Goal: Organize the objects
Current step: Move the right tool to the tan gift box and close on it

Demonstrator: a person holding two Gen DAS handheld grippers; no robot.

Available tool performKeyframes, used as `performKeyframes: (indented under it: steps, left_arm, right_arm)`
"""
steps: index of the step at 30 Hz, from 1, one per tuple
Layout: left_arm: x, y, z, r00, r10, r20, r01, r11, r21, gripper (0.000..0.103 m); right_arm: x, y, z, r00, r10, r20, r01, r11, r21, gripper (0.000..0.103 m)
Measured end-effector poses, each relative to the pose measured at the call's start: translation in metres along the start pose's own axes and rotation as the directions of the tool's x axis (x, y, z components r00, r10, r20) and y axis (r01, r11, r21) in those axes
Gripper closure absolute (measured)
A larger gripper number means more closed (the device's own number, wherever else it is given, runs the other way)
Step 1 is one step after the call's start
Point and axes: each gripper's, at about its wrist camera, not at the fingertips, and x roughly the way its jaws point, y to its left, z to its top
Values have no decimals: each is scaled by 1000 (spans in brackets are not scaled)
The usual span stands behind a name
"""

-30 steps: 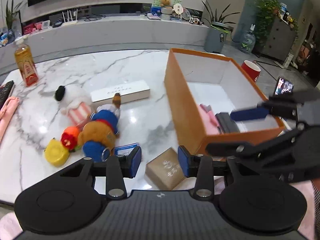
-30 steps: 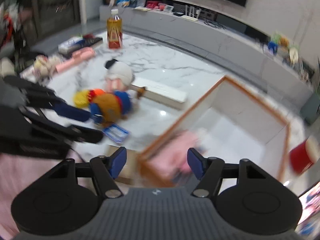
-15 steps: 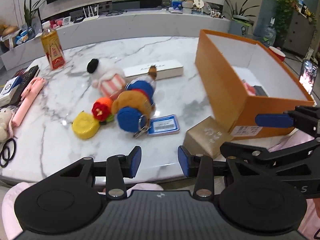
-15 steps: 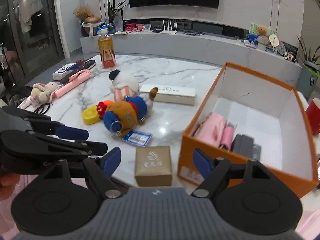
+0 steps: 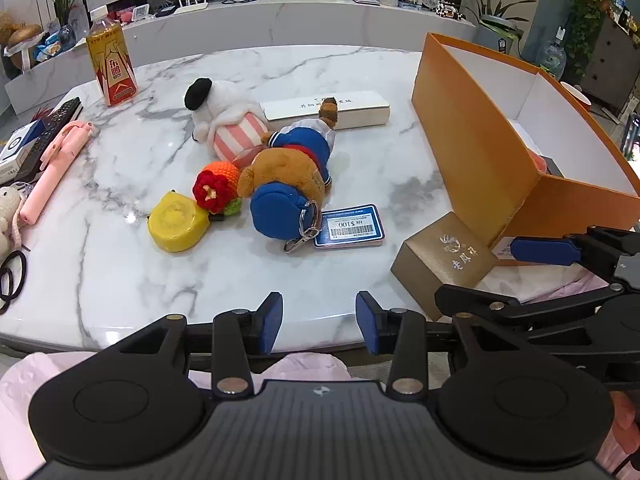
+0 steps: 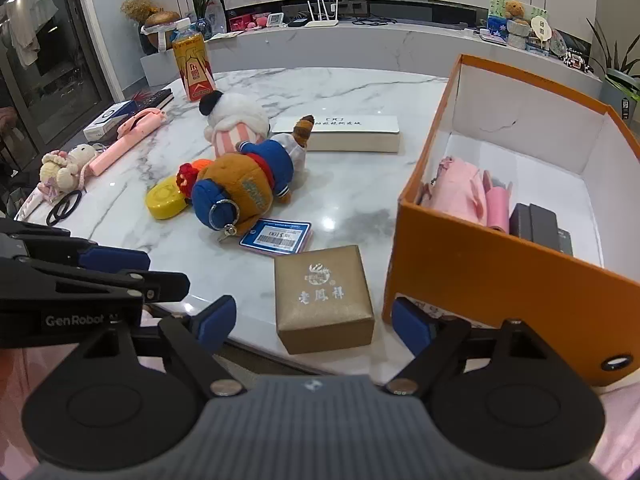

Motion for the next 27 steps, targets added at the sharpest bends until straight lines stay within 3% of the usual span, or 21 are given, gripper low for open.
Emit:
performKeyframes:
  steps: [9, 18, 27]
  left_arm:
    - [6, 6, 2, 1000, 4, -20, -4, 1000, -8, 55]
    - [9, 12, 4, 998, 25, -52, -25, 1000, -5, 56]
    - [1, 31, 11, 997, 60, -50, -61, 998, -10, 55]
  right_arm:
    - [9, -2, -1, 1000, -13, -10, 13, 1000, -10, 17]
    - [17, 2, -1, 999, 23, -30, -24, 999, -31, 28]
    - [21, 21, 8, 996, 73, -46, -76, 995, -58, 27]
